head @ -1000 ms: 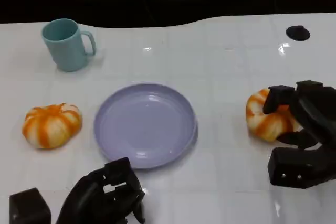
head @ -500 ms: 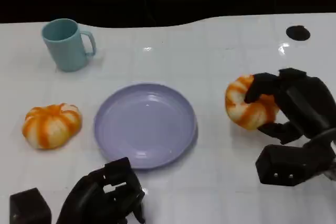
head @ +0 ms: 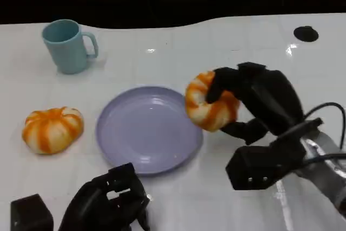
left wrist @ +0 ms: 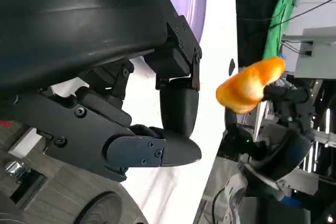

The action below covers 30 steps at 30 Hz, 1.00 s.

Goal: Grasp the bread from the table and place it into the plate.

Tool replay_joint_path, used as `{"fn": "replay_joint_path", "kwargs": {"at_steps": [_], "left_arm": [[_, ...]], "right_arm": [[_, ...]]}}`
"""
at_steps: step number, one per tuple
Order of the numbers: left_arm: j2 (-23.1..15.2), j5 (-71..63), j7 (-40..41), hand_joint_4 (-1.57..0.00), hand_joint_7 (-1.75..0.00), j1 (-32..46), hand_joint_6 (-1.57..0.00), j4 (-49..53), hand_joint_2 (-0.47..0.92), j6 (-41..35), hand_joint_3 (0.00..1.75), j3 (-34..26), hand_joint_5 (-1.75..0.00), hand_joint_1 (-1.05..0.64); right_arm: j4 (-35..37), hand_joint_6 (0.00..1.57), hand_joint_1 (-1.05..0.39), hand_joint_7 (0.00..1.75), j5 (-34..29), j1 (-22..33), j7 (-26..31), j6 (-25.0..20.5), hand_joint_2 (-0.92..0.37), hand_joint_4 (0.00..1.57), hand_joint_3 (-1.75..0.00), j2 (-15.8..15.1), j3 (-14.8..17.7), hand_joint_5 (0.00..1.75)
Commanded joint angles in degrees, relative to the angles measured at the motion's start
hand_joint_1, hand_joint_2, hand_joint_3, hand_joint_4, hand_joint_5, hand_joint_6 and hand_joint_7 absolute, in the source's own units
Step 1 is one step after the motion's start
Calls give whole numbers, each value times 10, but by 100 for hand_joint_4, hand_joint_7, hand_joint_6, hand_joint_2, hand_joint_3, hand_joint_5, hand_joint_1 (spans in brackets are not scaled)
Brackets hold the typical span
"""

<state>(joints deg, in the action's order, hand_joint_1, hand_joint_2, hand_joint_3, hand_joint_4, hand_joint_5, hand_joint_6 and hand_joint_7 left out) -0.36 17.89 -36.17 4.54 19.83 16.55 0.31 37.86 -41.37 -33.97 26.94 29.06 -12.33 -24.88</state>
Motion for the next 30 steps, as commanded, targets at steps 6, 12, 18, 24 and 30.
{"fn": "replay_joint_path", "kwargs": {"at_steps": [6,12,18,24,30], "left_arm": [[-10,-2,0,-77,-147,8,-73,-7,75,1,51,-2,-175,-60],[-7,1,-4,-78,-146,9,-73,-7,74,1,53,0,-175,-58],[-7,-4,4,-79,-146,13,-73,-12,74,3,54,3,-175,-59],[-5,-3,4,-78,-147,15,-73,-16,75,1,55,5,-175,-59],[-5,-6,6,-78,-148,14,-72,-15,75,6,56,6,-175,-59]], "right_arm": [[32,77,-14,170,-5,-40,-6,13,-28,102,-133,47,-23,175],[73,75,-15,172,-17,-66,6,4,-30,100,-134,89,-42,175],[109,72,-15,175,-17,-88,9,6,-35,98,-126,114,-53,175],[119,89,-23,77,-20,-98,-11,-2,-53,84,-80,118,-62,144],[101,73,-34,30,-29,-95,-47,-28,-54,51,-68,106,-74,87]]}}
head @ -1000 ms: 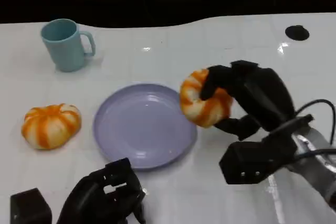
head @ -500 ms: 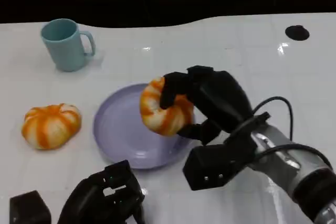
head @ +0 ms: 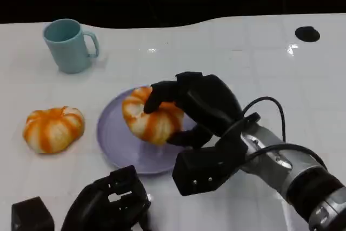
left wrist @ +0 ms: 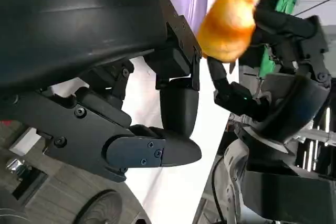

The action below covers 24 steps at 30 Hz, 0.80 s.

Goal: Grasp the bread from the table and place it into the plate.

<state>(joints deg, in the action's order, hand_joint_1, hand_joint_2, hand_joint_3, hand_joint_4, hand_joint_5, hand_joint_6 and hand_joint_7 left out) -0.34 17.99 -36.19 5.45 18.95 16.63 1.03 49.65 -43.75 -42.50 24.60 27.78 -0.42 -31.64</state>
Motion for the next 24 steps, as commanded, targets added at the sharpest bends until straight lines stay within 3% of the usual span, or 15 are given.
{"fn": "replay_joint_path", "kwargs": {"at_steps": [1,3,8,14,24], "left_arm": [[-5,-6,6,-78,-148,5,-72,-6,74,4,56,-2,-175,-59],[-4,-3,5,-78,-149,4,-72,-6,74,2,56,-2,-175,-59],[-5,-6,8,-78,-149,3,-72,-7,73,2,57,-1,-175,-59],[-6,-9,8,-78,-150,1,-72,-2,72,10,60,-1,-175,-58],[-7,-8,7,-78,-150,0,-72,1,71,11,63,-1,-175,-57]], "right_arm": [[-21,71,-35,28,-5,-8,-33,-19,-55,49,-67,-15,-7,78],[-29,66,-37,20,-2,-5,-52,-26,-60,45,-57,-19,-7,61],[-58,63,-42,4,9,8,-95,-35,-78,41,-25,-32,-2,47],[-103,61,-45,1,18,29,-125,-41,-85,39,-12,-50,5,45],[-205,61,-47,0,31,84,-152,-39,-91,39,-8,-92,28,47]]}}
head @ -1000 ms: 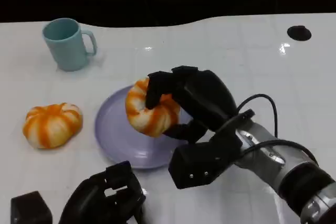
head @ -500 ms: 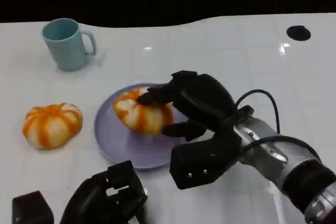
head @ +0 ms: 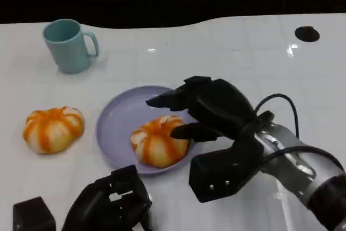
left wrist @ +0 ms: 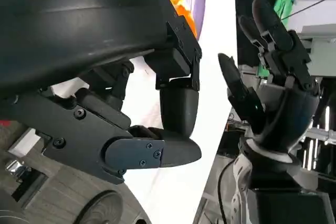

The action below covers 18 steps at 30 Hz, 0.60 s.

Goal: Grasp the bread from the table and place it into the plate.

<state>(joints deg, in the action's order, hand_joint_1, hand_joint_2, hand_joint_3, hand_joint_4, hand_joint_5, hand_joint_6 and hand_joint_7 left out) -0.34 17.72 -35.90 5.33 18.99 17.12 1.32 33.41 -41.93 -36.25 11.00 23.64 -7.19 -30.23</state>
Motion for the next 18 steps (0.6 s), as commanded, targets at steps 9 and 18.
{"fn": "replay_joint_path", "kwargs": {"at_steps": [9,18], "left_arm": [[-5,-4,7,-80,-149,-1,-72,2,69,1,65,-4,-175,-58],[-6,-1,7,-79,-148,-7,-72,6,68,-4,67,-4,-175,-58]], "right_arm": [[-114,65,-44,2,32,85,1,52,-90,42,-4,-68,48,53],[-167,73,-37,6,38,178,49,134,-92,51,-4,-128,100,59]]}}
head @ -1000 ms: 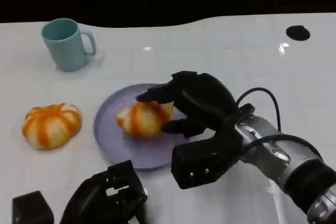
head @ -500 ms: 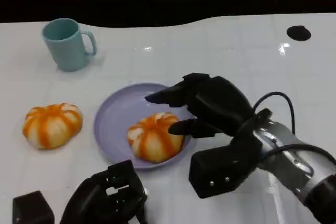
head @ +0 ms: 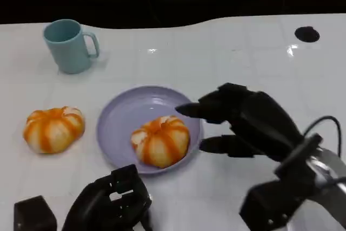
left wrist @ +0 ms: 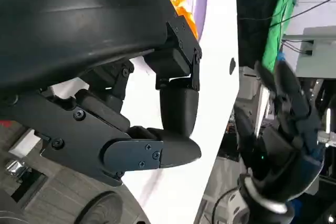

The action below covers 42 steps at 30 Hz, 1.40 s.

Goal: Grasp the bread from the table and place it into the plate.

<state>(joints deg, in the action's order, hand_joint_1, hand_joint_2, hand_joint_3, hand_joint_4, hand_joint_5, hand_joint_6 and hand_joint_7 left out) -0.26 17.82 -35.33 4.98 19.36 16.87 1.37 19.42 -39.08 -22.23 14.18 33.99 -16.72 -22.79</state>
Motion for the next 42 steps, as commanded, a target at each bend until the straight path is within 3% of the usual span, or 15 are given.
{"fn": "replay_joint_path", "kwargs": {"at_steps": [1,5,9,11,14,17,20,25,32,42], "left_arm": [[-7,-3,1,-79,-148,-5,-73,4,68,0,67,-5,-175,-58],[-7,-1,-2,-79,-148,-6,-73,7,68,1,67,-5,-175,-59],[-7,0,-1,-77,-148,-6,-72,6,67,-2,67,-4,-175,-58],[-7,-1,-1,-77,-148,-7,-72,7,68,-2,67,-4,-175,-58],[-6,1,0,-77,-148,-6,-72,6,67,-4,66,-4,-175,-57],[-6,0,0,-77,-148,-6,-72,7,67,-3,66,-4,-175,-58],[-7,0,0,-78,-148,-6,-72,5,68,-4,66,-4,-175,-59],[-8,2,-6,-77,-148,-10,-72,12,69,0,65,-6,-175,-59],[-9,2,-2,-77,-147,-9,-72,8,70,-6,63,-6,-175,-58],[-11,2,-6,-77,-148,-9,-72,8,71,-1,62,-6,-175,-58]], "right_arm": [[-30,75,-37,7,10,48,21,39,-92,53,-5,-39,32,60],[-33,85,-32,12,33,88,38,76,-92,64,-4,-49,63,73],[-44,97,-19,21,61,128,41,85,-91,71,-4,-43,89,111],[-49,97,-16,35,70,142,39,90,-89,72,-8,-42,98,128],[-47,78,-13,83,88,160,34,109,-72,71,-44,-44,107,146],[-43,75,-12,102,110,178,22,122,-63,73,-70,-44,113,160],[-45,73,-15,113,126,199,11,122,-53,75,-91,-39,120,168],[-59,65,-20,125,138,233,-6,109,-49,77,-107,-34,129,174],[-69,62,-16,135,143,270,-22,114,-50,70,-114,-28,134,175],[-27,60,-16,146,142,267,-16,139,-45,68,-123,-15,140,174]]}}
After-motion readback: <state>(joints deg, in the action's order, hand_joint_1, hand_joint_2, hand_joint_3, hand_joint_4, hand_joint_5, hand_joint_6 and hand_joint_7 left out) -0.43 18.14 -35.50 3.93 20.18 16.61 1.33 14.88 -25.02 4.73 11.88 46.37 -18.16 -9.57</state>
